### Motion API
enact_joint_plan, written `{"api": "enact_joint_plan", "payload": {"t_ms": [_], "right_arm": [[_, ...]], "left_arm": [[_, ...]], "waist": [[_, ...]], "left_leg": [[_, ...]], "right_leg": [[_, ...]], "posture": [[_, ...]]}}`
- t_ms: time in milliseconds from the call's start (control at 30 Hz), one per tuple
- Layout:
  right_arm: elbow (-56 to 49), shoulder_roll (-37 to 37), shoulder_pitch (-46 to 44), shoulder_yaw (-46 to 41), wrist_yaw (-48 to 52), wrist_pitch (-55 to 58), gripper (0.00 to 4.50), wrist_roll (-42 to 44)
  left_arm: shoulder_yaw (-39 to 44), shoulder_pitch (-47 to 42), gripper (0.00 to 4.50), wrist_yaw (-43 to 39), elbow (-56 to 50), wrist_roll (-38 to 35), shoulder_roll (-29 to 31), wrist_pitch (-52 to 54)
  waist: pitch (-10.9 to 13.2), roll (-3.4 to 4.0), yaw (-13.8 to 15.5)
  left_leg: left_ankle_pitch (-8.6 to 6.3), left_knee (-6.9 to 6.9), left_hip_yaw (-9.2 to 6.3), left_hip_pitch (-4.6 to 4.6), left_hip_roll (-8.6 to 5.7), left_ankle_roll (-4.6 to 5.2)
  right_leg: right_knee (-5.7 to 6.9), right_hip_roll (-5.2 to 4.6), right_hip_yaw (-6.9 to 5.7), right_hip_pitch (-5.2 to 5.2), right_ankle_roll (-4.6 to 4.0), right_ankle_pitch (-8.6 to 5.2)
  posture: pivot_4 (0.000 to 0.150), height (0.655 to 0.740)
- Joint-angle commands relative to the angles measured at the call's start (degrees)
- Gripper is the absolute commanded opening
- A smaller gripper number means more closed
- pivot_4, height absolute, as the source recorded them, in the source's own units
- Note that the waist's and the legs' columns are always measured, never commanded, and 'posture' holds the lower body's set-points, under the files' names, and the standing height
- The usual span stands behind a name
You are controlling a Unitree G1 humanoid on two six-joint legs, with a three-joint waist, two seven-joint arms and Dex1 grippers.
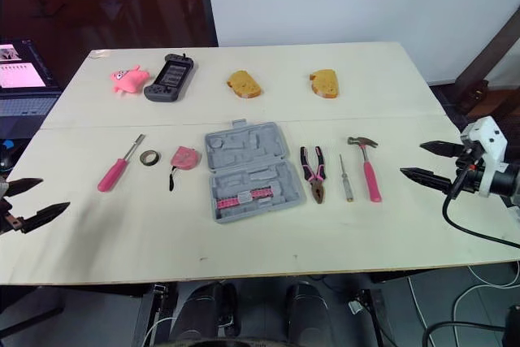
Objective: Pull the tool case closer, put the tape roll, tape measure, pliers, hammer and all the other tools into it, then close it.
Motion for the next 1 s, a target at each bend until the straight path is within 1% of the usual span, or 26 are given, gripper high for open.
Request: {"api": "enact_joint_plan", "payload": {"t_ms": [33,167,400,533,667,800,933,1000], "right_arm": [[-1.4,0.3,-0.5,-1.0,0.0,-0.6,4.49,0.6],[-2.5,0.6,0.8,-1.6,-0.1,-0.4,4.49,1.0],[-5.6,0.8,2.7,-2.0,-0.3,0.9,4.49,2.1],[-9.4,0.9,2.4,-1.1,0.0,4.1,4.49,3.2],[-14.0,0.7,1.4,0.6,0.4,8.0,4.49,3.9],[-17.9,1.4,-4.3,5.0,0.8,12.0,4.49,4.2],[-22.1,2.8,-9.1,10.3,1.5,16.0,4.49,3.7],[-25.4,4.7,-12.3,13.4,0.9,19.3,4.49,4.4]], "left_arm": [[0.7,-0.8,4.5,-1.6,0.2,-0.8,1.9,1.3],[0.9,-1.2,4.5,-1.5,1.1,-0.3,2.3,1.5],[1.1,-1.3,4.5,-2.6,-0.6,-1.0,2.6,3.2],[3.0,0.0,4.5,-2.4,-3.6,-3.1,2.0,6.8],[6.1,3.2,4.5,-0.9,-7.5,-3.7,0.8,7.1],[9.9,8.9,4.5,2.6,-16.2,-4.8,-3.0,9.4],[13.0,16.1,4.5,6.6,-28.9,-6.6,-8.3,13.7],[14.5,19.8,4.5,10.3,-36.7,-8.4,-12.4,17.2]], "waist": [[0.0,0.01,0.0],[0.0,0.01,0.0],[0.0,0.01,0.0],[0.0,0.01,0.0],[0.0,0.01,-0.1],[0.0,0.04,-0.5],[0.0,0.01,-0.3],[0.0,-0.03,-0.2]], "left_leg": [[0.0,0.0,0.0,0.0,0.0,0.0],[0.0,0.0,0.0,0.0,0.0,0.0],[0.0,0.0,0.0,0.0,0.0,0.0],[0.0,0.0,-0.01,0.0,0.0,0.0],[0.0,0.0,-0.02,0.0,0.01,0.0],[0.0,0.0,0.01,0.0,0.02,0.0],[0.0,-0.01,-0.01,-0.02,0.02,0.0],[0.0,-0.01,-0.04,-0.04,0.03,0.0]], "right_leg": [[0.0,0.0,0.0,0.0,0.0,0.0],[0.0,0.0,0.0,0.01,0.0,0.0],[0.0,0.0,0.0,0.01,0.01,0.0],[0.01,0.0,0.0,0.01,0.01,0.0],[0.01,0.0,0.01,0.01,0.01,0.0],[0.02,0.0,0.06,-0.02,0.0,0.0],[0.03,0.0,0.08,-0.04,0.0,0.0],[0.02,-0.01,0.07,-0.04,-0.01,0.0]], "posture": [[0.15,0.7188],[0.15,0.7188],[0.15,0.7188],[0.15,0.7188],[0.15,0.7188],[0.15,0.7188],[0.15,0.7188],[0.15,0.7188]]}}
